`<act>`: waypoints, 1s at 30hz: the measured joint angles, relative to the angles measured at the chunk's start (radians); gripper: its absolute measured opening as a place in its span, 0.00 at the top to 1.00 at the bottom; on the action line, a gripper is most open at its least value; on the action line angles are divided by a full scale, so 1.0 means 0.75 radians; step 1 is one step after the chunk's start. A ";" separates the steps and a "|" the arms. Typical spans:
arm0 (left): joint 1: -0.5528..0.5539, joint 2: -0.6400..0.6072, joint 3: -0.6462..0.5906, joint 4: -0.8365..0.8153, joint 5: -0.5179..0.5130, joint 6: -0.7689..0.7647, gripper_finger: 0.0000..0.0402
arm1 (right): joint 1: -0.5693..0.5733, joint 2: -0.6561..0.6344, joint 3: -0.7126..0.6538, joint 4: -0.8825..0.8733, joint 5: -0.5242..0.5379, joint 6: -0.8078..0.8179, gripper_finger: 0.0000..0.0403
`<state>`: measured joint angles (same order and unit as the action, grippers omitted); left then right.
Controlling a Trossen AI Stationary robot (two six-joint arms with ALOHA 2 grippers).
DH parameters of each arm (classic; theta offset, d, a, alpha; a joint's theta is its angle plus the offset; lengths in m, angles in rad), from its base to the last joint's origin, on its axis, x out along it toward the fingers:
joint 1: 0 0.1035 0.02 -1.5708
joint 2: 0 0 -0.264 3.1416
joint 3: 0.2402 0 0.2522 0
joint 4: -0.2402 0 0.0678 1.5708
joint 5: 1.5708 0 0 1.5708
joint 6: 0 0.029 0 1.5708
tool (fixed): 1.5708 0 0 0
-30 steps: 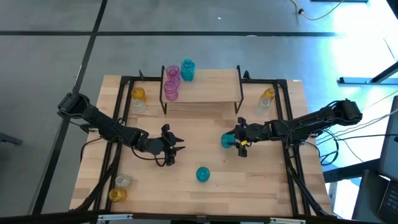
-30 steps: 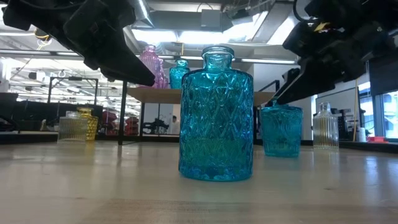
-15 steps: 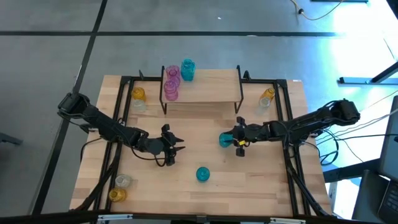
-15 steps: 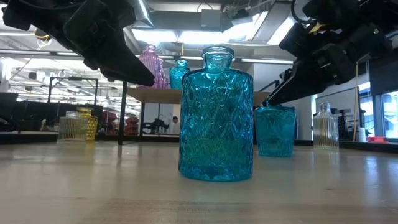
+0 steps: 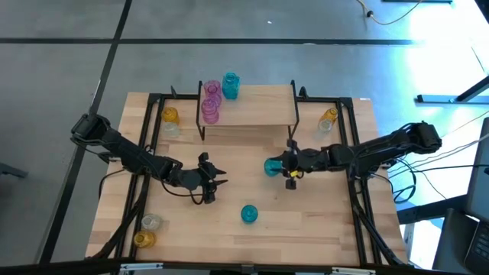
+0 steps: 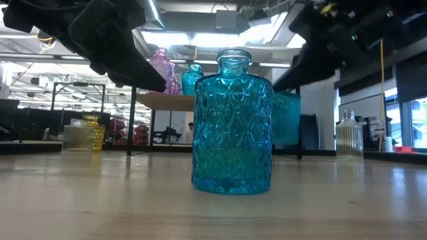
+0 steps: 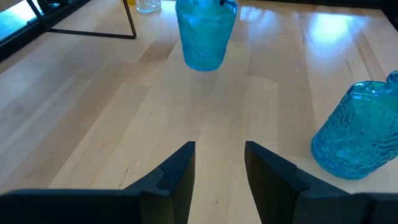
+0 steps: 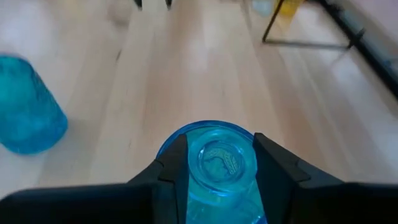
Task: Sort vases onto shelf
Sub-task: Put the right blue flower vase on the shelf aligned with the other blue flower vase
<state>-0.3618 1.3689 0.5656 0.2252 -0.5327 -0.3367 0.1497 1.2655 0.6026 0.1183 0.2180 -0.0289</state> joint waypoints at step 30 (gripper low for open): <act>0.040 0.000 0.000 0.005 -0.002 0.009 0.67 | -0.390 0.123 0.593 -0.176 -0.109 -0.230 0.69</act>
<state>-0.3321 1.3689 0.5659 0.2290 -0.5345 -0.3302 -0.1427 1.3576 1.0475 -0.0138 0.1360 -0.2013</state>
